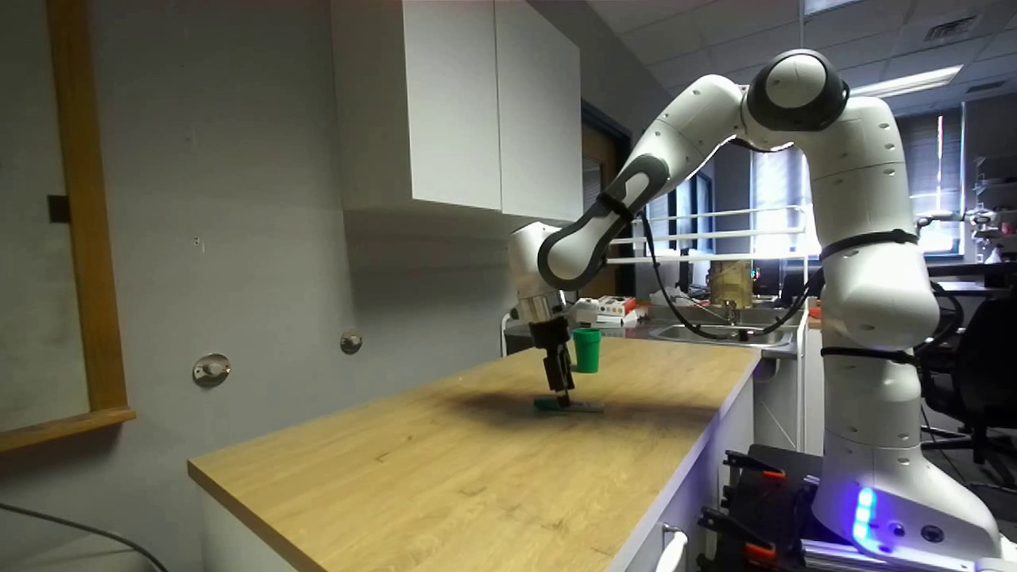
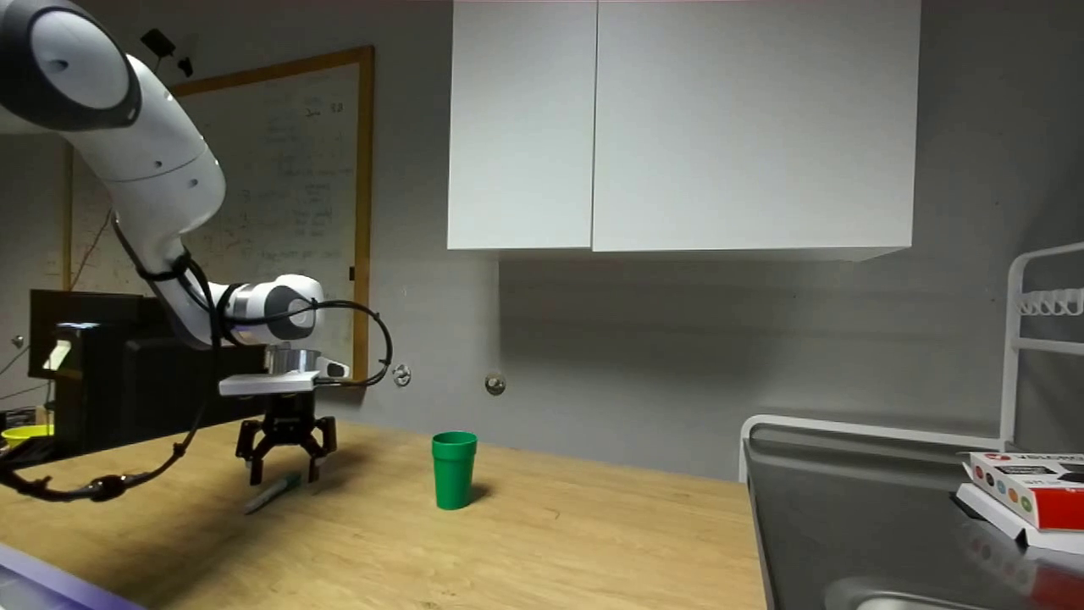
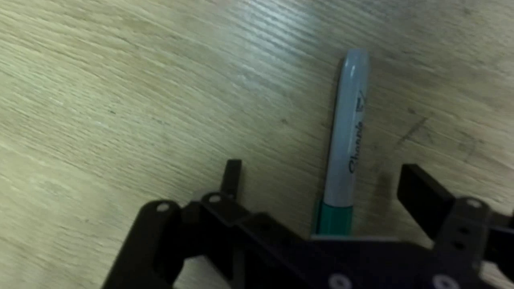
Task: Put the green marker inside the green cup
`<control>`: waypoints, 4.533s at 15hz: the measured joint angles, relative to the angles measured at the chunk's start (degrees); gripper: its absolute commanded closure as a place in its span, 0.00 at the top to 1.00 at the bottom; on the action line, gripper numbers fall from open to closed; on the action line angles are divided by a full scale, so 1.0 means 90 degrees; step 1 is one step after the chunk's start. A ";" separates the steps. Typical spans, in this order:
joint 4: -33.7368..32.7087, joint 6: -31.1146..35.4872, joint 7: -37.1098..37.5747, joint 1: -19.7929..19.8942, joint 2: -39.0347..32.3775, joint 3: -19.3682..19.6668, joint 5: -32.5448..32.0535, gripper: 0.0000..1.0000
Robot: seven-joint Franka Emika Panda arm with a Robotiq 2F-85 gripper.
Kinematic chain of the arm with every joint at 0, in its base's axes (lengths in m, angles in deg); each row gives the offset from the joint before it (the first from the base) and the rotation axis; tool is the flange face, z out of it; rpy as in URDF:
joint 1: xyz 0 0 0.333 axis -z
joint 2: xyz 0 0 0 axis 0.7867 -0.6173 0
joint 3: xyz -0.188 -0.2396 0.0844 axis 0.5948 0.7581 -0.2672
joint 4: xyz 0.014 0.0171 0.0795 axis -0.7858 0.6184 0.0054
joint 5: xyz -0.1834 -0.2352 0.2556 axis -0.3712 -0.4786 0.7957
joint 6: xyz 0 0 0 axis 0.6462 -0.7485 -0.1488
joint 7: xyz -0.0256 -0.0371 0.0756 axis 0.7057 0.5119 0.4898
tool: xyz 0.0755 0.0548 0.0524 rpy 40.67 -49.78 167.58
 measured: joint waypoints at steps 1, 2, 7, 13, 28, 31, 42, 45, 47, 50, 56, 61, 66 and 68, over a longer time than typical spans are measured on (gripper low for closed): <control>-0.0021 -0.0008 -0.0007 -0.0039 -0.0031 -0.0001 -0.0026 0.94; -0.0043 -0.0020 -0.0012 -0.0072 -0.0063 -0.0002 -0.0046 0.75; -0.0113 -0.0036 -0.0014 -0.0135 -0.0175 -0.0001 -0.0180 0.36; -0.0175 -0.0088 -0.0014 -0.0144 -0.0177 -0.0001 -0.0292 0.04; -0.0324 -0.0596 0.3433 0.0078 0.1377 0.0161 -0.0630 0.07; -0.0348 -0.0595 0.4106 0.0348 0.1618 0.0215 -0.0648 0.06; -0.0926 -0.0595 0.6761 0.1335 0.1854 0.0533 -0.1329 0.06; -0.0989 -0.0595 0.7801 0.1457 0.1854 0.0538 -0.1815 0.06; -0.0988 -0.0600 0.8511 0.1523 0.1835 0.0541 -0.2215 0.06; -0.0980 -0.0752 0.9579 0.1632 0.1726 0.0563 -0.2879 0.06; -0.1049 -0.1747 1.1496 0.1623 0.1284 0.0682 -0.3879 0.06; -0.1563 -0.3500 1.2808 0.1117 0.0643 0.0629 -0.4156 0.06; -0.2464 -0.4842 1.3169 0.0562 -0.0159 0.0616 -0.4209 0.06; -0.2889 -0.5178 1.3169 0.0476 -0.0460 0.0635 -0.4263 0.06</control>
